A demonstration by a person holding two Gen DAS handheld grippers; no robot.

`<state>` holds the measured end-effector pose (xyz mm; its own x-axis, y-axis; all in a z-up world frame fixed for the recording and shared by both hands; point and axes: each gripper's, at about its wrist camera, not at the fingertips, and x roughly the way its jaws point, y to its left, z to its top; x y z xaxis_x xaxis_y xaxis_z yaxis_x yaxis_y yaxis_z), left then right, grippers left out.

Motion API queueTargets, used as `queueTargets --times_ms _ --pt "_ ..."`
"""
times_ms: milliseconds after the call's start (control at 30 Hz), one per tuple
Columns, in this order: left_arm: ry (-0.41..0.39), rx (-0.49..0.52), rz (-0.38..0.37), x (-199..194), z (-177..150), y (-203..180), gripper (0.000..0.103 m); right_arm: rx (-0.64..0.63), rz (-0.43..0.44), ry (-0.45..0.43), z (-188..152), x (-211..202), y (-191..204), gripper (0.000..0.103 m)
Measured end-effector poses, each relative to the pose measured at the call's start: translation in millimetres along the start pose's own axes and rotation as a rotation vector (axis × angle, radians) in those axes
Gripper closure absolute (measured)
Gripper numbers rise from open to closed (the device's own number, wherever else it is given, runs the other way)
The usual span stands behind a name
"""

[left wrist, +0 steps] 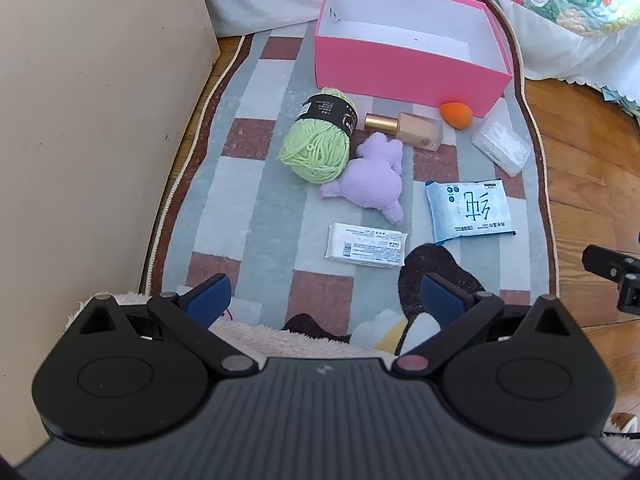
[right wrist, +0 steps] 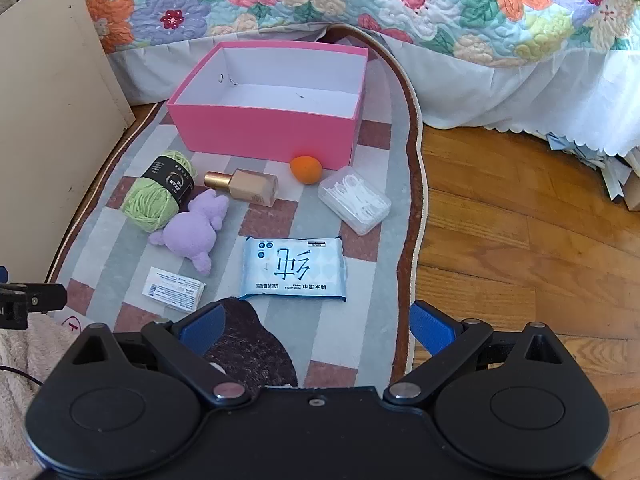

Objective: Organize objects

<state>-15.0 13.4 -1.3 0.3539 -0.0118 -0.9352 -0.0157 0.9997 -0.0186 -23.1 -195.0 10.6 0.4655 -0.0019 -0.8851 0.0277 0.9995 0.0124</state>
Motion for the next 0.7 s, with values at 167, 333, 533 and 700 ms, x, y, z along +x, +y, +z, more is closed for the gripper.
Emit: queueTargets --times_ms 167,333,533,700 --pt "0.012 -0.002 -0.001 2 -1 1 0.0 0.004 -0.003 0.009 -1 1 -1 0.003" --pt "0.022 -0.007 -0.013 4 -3 2 0.0 0.004 -0.001 0.036 -4 4 -2 0.003" --pt "0.026 0.003 -0.005 4 -5 -2 0.0 0.003 0.006 0.055 -8 8 0 0.003" --pt "0.034 0.006 0.005 7 -6 -3 0.0 0.017 0.012 0.062 -5 10 -2 0.003"
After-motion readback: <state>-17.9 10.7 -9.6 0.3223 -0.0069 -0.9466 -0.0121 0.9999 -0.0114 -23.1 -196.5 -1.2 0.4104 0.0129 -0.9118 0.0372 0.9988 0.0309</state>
